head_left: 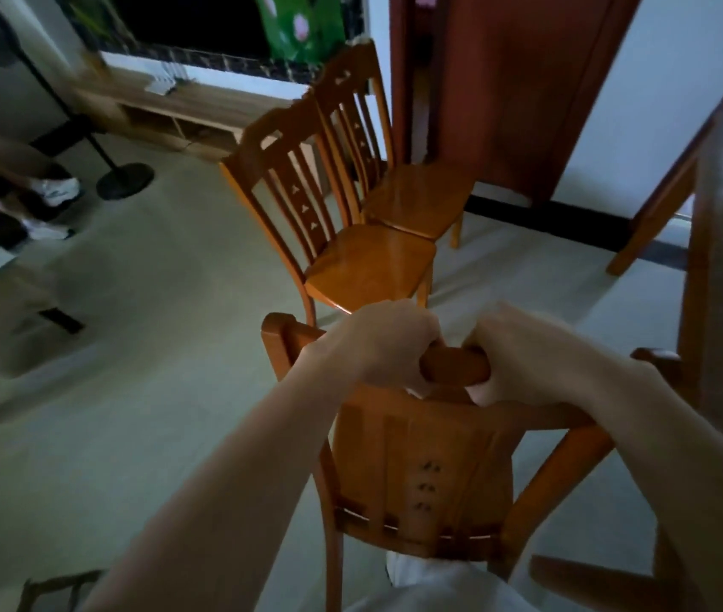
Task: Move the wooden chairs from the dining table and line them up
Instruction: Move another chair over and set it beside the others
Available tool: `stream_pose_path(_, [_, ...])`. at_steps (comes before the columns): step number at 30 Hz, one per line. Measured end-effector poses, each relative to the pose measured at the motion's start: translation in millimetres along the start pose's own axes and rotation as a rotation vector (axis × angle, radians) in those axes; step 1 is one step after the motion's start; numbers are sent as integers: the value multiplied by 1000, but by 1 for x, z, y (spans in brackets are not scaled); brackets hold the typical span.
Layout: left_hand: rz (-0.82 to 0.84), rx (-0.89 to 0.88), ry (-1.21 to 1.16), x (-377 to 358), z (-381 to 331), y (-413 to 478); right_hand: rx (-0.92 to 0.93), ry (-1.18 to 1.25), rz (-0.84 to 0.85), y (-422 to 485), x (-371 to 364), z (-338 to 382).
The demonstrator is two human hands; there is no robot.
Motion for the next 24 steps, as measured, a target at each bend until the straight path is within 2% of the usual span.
stream_pose_path(6, [41, -161, 59, 12, 14, 69, -109, 65, -32, 26, 13, -46])
stream_pose_path(16, [45, -421, 109, 28, 22, 159, -349, 129, -200, 32, 39, -86])
stream_pose_path(24, [73, -704, 163, 31, 33, 199, -676, 66, -252, 42, 33, -77])
Point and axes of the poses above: each hand's wrist, its own y-axis towards the middle knuckle, its own x-axis out of the back of the hand, z = x × y, the point moved 3 cm from there along y, towards the middle knuckle, and after that the axes turned 9 degrees about y, right-handed, at the moved point
